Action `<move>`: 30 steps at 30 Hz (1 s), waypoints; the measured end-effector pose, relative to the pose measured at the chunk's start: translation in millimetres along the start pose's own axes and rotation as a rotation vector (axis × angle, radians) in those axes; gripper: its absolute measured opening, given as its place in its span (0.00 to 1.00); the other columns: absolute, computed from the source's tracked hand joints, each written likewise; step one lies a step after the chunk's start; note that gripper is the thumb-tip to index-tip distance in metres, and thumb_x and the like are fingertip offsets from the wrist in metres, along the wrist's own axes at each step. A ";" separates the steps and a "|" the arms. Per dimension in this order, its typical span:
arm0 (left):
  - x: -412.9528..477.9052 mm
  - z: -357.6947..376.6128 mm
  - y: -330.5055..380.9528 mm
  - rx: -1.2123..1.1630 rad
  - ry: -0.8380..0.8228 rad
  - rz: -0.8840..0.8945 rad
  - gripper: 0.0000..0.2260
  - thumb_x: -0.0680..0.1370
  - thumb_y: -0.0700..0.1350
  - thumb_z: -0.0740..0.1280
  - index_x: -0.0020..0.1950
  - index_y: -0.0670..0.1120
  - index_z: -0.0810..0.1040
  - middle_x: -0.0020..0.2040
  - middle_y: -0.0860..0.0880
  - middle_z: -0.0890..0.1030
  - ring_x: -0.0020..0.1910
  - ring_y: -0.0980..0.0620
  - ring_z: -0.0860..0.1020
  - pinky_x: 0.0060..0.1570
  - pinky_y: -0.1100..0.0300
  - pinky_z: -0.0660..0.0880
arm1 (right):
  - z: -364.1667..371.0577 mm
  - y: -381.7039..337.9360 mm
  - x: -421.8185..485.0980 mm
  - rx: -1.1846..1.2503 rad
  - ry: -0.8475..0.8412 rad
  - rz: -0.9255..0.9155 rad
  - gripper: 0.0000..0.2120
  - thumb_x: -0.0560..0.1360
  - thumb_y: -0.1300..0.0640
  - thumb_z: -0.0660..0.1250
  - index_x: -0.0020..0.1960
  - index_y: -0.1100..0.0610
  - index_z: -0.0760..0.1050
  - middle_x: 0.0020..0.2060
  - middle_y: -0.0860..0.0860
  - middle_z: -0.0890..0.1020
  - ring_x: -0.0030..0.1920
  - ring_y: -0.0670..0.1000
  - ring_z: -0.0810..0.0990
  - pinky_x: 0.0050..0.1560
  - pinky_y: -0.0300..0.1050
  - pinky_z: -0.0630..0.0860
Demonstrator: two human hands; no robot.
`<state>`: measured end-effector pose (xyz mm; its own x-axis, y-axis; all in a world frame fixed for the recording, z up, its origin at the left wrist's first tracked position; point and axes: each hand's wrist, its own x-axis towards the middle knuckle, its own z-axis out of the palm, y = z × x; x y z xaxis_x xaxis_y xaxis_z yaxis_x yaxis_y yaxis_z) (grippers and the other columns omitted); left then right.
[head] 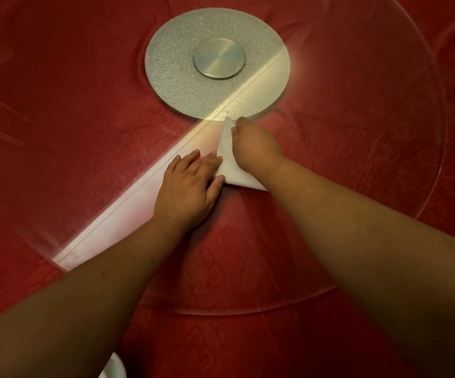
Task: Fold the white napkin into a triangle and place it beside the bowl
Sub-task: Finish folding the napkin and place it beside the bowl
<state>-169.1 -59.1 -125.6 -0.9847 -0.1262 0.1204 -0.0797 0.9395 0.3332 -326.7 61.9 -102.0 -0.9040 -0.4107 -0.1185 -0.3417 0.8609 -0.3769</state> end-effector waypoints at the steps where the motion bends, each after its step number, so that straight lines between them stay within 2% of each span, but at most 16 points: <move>1: 0.1 0.0 -0.4 0.000 0.000 0.000 0.23 0.85 0.59 0.55 0.77 0.53 0.71 0.76 0.52 0.75 0.78 0.45 0.66 0.78 0.45 0.56 | -1.2 -0.8 0.8 0.003 -0.013 0.000 0.14 0.85 0.51 0.52 0.60 0.58 0.70 0.49 0.59 0.82 0.49 0.61 0.81 0.41 0.48 0.69; 5: 0.0 0.9 -0.9 -0.003 0.012 0.004 0.22 0.85 0.59 0.56 0.77 0.53 0.72 0.75 0.52 0.75 0.78 0.46 0.66 0.78 0.45 0.56 | -9.6 -3.7 4.9 -0.041 -0.084 0.019 0.07 0.83 0.53 0.53 0.51 0.52 0.68 0.43 0.55 0.75 0.49 0.63 0.80 0.42 0.50 0.69; 7: 0.0 1.6 -1.1 -0.004 0.016 0.007 0.22 0.85 0.59 0.57 0.76 0.53 0.72 0.75 0.52 0.75 0.78 0.46 0.66 0.78 0.44 0.56 | -12.5 -5.1 7.1 -0.053 -0.101 0.047 0.07 0.82 0.53 0.53 0.50 0.53 0.69 0.43 0.54 0.74 0.49 0.63 0.80 0.42 0.50 0.69; 10: 0.2 2.1 -0.9 0.003 0.011 0.007 0.22 0.85 0.59 0.57 0.76 0.53 0.73 0.76 0.53 0.75 0.78 0.46 0.66 0.78 0.44 0.57 | -9.2 -8.4 3.3 -0.094 -0.038 0.061 0.11 0.83 0.52 0.55 0.57 0.56 0.72 0.48 0.58 0.81 0.51 0.61 0.82 0.42 0.49 0.69; 12: 0.0 1.9 0.0 0.002 0.015 0.007 0.22 0.85 0.59 0.57 0.76 0.53 0.73 0.76 0.53 0.75 0.78 0.46 0.66 0.78 0.43 0.57 | -5.7 -9.4 -4.5 -0.131 0.079 0.024 0.14 0.82 0.52 0.58 0.62 0.59 0.69 0.52 0.58 0.81 0.50 0.60 0.82 0.41 0.50 0.71; 13: -0.2 1.7 0.4 0.003 0.021 0.008 0.23 0.85 0.59 0.57 0.76 0.52 0.74 0.75 0.52 0.75 0.78 0.45 0.67 0.78 0.43 0.58 | -4.2 -8.6 -8.0 -0.178 0.156 -0.019 0.14 0.82 0.52 0.59 0.63 0.59 0.68 0.54 0.57 0.80 0.51 0.60 0.81 0.42 0.51 0.72; 15: -0.5 1.4 1.3 0.009 0.028 0.010 0.23 0.84 0.60 0.58 0.76 0.52 0.74 0.76 0.52 0.75 0.78 0.45 0.67 0.78 0.43 0.59 | -1.3 -7.2 -14.5 -0.269 0.254 -0.129 0.18 0.81 0.54 0.60 0.68 0.58 0.68 0.60 0.57 0.77 0.59 0.59 0.77 0.53 0.52 0.74; 17: -0.1 1.4 1.7 0.014 0.031 0.016 0.23 0.84 0.60 0.58 0.76 0.52 0.74 0.76 0.52 0.75 0.78 0.45 0.67 0.77 0.42 0.60 | 3.6 -9.2 -18.2 -0.211 0.210 -0.220 0.24 0.83 0.52 0.57 0.76 0.59 0.64 0.72 0.58 0.71 0.72 0.60 0.69 0.70 0.55 0.68; 19: 0.0 2.0 2.2 0.020 0.039 0.023 0.22 0.84 0.59 0.58 0.75 0.52 0.76 0.75 0.52 0.76 0.77 0.44 0.68 0.76 0.41 0.61 | 10.3 -12.2 -20.6 -0.163 0.074 -0.276 0.28 0.85 0.48 0.51 0.81 0.60 0.55 0.80 0.57 0.61 0.80 0.58 0.55 0.79 0.57 0.54; 21: -0.2 3.5 2.4 0.019 0.051 0.032 0.21 0.84 0.59 0.59 0.73 0.52 0.77 0.74 0.52 0.77 0.76 0.43 0.69 0.75 0.41 0.62 | 14.5 -10.7 -18.4 -0.169 -0.015 -0.303 0.30 0.85 0.45 0.48 0.82 0.59 0.50 0.82 0.55 0.54 0.82 0.56 0.48 0.81 0.57 0.47; 23: -0.4 5.2 2.0 0.020 0.065 0.034 0.21 0.84 0.58 0.60 0.72 0.51 0.77 0.73 0.51 0.77 0.76 0.43 0.70 0.75 0.41 0.62 | 14.1 -7.9 -14.6 -0.190 -0.060 -0.324 0.31 0.85 0.43 0.46 0.82 0.59 0.48 0.82 0.55 0.50 0.82 0.55 0.45 0.81 0.58 0.46; 30: 0.5 6.7 2.3 0.033 0.079 0.027 0.20 0.84 0.58 0.60 0.70 0.50 0.80 0.70 0.50 0.80 0.75 0.43 0.70 0.74 0.41 0.63 | 9.3 -9.1 -17.1 -0.276 -0.079 -0.330 0.34 0.84 0.40 0.43 0.82 0.60 0.45 0.82 0.56 0.46 0.82 0.56 0.42 0.80 0.59 0.44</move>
<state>-170.8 -54.8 -131.1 -0.9714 -0.1244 0.2023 -0.0598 0.9526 0.2983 -305.8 58.3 -105.1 -0.7158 -0.6901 -0.1067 -0.6748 0.7229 -0.1485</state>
